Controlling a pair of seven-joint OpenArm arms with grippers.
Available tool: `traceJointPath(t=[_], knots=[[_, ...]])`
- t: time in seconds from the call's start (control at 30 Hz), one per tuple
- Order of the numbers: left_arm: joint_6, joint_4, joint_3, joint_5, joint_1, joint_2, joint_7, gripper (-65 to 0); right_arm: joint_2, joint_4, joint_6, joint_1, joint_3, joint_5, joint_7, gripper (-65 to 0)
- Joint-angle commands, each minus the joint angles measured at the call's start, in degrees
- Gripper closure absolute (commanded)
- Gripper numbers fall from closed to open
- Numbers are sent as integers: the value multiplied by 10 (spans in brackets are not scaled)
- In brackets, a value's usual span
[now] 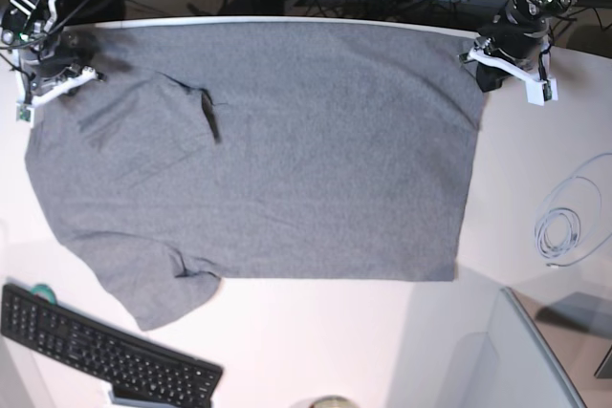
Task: Layout the t-shirt on the table in an organized manner, then fold the t-shirt properly
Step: 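Pull the left gripper's corner outward away from the right gripper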
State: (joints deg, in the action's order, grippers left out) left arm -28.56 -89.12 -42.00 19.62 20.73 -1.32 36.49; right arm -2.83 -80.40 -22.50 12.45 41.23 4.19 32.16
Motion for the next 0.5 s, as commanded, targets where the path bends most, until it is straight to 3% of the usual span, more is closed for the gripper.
traceJointPath(t=[0.0, 0.2, 0.47], knots=[[-2, -1, -1, 6, -2, 9, -13, 0, 6, -10, 0, -1, 0, 2, -6, -8], [-2, 33, 0, 1, -3, 10, -48, 0, 6, -10, 0, 0, 0, 2, -6, -8], [-2, 71, 0, 1, 21, 28, -48, 0, 6, -7, 0, -3, 0, 2, -6, -8]])
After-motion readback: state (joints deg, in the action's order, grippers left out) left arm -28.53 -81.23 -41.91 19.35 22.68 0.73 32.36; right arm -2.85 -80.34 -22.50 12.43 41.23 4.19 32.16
